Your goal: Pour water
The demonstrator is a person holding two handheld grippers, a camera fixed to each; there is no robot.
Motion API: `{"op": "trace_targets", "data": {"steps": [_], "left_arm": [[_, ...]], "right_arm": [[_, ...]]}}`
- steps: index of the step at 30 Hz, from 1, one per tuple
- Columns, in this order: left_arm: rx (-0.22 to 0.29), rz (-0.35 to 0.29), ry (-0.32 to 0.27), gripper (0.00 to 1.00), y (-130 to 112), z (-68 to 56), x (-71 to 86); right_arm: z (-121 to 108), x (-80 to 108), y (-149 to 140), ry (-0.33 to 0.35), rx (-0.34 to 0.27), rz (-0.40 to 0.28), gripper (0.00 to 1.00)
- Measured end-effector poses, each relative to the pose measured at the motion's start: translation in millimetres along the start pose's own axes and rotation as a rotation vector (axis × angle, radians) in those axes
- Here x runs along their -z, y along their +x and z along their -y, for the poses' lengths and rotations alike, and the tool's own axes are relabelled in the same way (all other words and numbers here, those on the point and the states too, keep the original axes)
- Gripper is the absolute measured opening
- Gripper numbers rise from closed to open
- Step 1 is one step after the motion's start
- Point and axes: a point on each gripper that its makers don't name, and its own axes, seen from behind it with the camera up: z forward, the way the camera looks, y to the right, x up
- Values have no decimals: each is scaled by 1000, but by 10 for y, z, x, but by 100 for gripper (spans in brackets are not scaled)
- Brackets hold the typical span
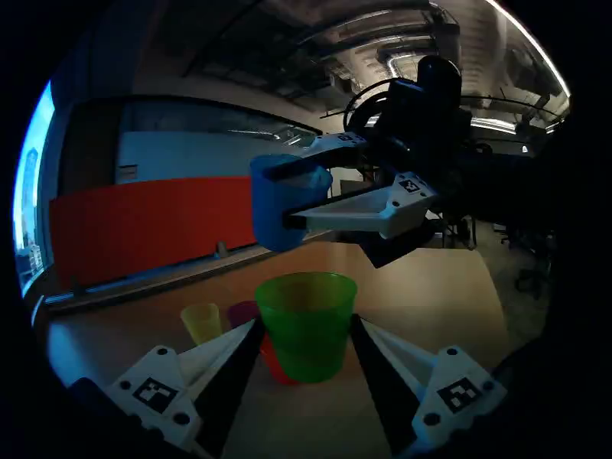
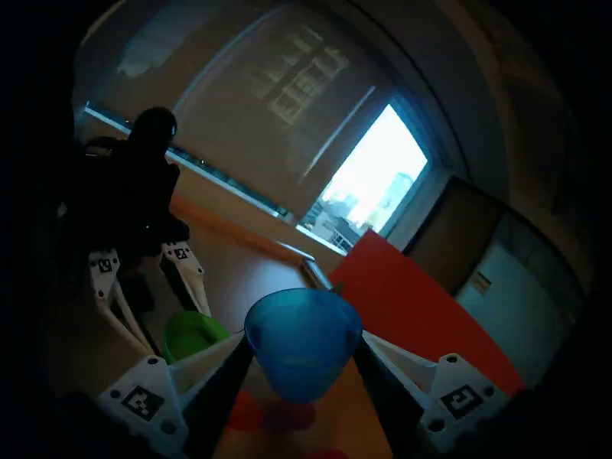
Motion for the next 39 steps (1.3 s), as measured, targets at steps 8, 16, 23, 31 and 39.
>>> {"op": "trace_targets", "data": {"steps": [8, 16, 23, 31, 39], "left_arm": [[-2, 3, -3, 80, -8, -18, -3], [-3, 5, -1, 80, -5, 3, 2], [-6, 11, -5, 80, -21, 4, 7], [-4, 27, -10, 80, -70, 2, 14], [1, 46, -13, 80, -118, 15, 19]], "right_arm": [[51, 40, -152, 29, -185, 32, 89], [58, 95, -221, 46, -357, 47, 89], [106, 128, -306, 55, -404, 67, 89], [188, 181, -469, 62, -426, 98, 89], [268, 225, -584, 72, -440, 117, 89]]}}
